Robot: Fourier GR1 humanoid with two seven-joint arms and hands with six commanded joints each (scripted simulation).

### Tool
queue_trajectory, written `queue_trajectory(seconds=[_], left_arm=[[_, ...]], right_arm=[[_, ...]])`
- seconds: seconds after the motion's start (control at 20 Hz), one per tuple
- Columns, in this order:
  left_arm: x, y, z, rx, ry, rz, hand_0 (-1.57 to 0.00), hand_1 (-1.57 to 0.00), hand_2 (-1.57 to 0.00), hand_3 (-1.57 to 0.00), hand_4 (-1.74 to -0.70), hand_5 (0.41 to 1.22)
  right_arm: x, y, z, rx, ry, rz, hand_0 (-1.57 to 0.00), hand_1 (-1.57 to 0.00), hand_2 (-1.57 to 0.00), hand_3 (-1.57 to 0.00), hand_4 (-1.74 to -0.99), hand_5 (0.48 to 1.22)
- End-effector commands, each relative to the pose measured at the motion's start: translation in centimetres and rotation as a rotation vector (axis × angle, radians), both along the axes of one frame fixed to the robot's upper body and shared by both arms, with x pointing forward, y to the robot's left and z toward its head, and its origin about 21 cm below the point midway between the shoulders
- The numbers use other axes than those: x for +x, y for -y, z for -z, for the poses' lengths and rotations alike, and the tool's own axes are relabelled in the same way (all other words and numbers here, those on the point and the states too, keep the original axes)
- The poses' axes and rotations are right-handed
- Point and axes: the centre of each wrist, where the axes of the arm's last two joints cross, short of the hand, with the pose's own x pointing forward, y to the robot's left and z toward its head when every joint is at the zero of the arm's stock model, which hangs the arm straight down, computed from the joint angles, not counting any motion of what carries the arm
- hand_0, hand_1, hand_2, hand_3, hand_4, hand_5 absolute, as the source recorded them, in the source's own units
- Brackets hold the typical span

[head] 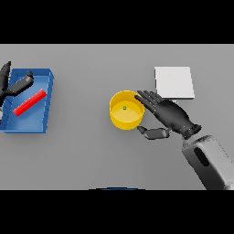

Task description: Pick up the red beaker and tilt it to pour out 1 green nut into yellow bowl. Pick up the yellow bowl and place it on the metallic measuring scale.

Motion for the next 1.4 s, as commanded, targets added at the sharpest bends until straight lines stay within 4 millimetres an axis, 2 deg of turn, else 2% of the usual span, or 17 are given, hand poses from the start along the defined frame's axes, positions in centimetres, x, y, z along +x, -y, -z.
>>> queue_trajectory(seconds=[0.0, 0.1, 0.35, 0.45, 0.55, 0.65, 1.05, 1.2, 1.35], left_arm=[[0.0, -0.1, -0.1, 0.004, 0.002, 0.001, 0.0, 0.0, 0.0, 0.0, -0.8, 0.721], [0.0, 0.4, -0.1, 0.007, -0.002, -0.001, 0.0, 0.0, 0.0, 0.0, -0.8, 0.723], [-0.2, 0.2, 0.2, 0.016, -0.005, 0.009, 0.0, 0.0, 0.0, 0.0, -0.8, 0.717], [-0.1, 0.0, -0.3, 0.021, 0.006, 0.003, 0.0, 0.0, 0.0, 0.0, -0.79, 0.717], [-0.1, -0.1, -0.4, 0.015, 0.008, 0.001, 0.0, 0.0, 0.0, 0.0, -0.79, 0.723], [0.0, 0.5, -0.1, 0.014, 0.005, 0.007, 0.0, 0.0, 0.0, 0.0, -0.8, 0.729], [0.1, -0.1, -0.6, 0.011, 0.006, -0.002, 0.0, 0.0, 0.0, 0.0, -0.8, 0.738], [0.1, -0.1, -0.5, 0.024, 0.008, 0.007, 0.0, 0.0, 0.0, 0.0, -0.79, 0.732], [0.0, -0.2, -0.6, 0.02, 0.009, 0.011, 0.0, 0.0, 0.0, 0.0, -0.79, 0.727]], right_arm=[[0.5, -0.2, -0.3, -0.027, 0.001, -0.03, 0.0, 0.0, 0.0, 0.0, -1.269, 0.662], [1.1, -0.9, -0.8, -0.071, -0.011, -0.07, 0.0, 0.0, 0.0, 0.0, -1.273, 0.656], [2.7, -3.1, -0.6, -0.184, -0.044, -0.182, 0.0, 0.0, 0.0, 0.0, -1.269, 0.683], [3.5, -3.0, -0.3, -0.222, -0.055, -0.213, 0.0, 0.0, 0.0, 0.0, -1.255, 0.686], [4.1, -3.9, 0.0, -0.245, -0.086, -0.242, 0.0, 0.0, 0.0, 0.0, -1.246, 0.686], [4.4, -4.2, 0.2, -0.269, -0.106, -0.261, 0.0, 0.0, 0.0, 0.0, -1.243, 0.682], [5.2, -5.2, 1.2, -0.384, -0.175, -0.294, 0.0, 0.0, 0.0, 0.0, -1.303, 0.674], [5.6, -6.3, 1.2, -0.434, -0.186, -0.292, 0.0, 0.0, 0.0, 0.0, -1.304, 0.703], [5.6, -6.5, 1.4, -0.449, -0.188, -0.293, 0.0, -0.01, -0.03, -0.05, -1.321, 0.756]])
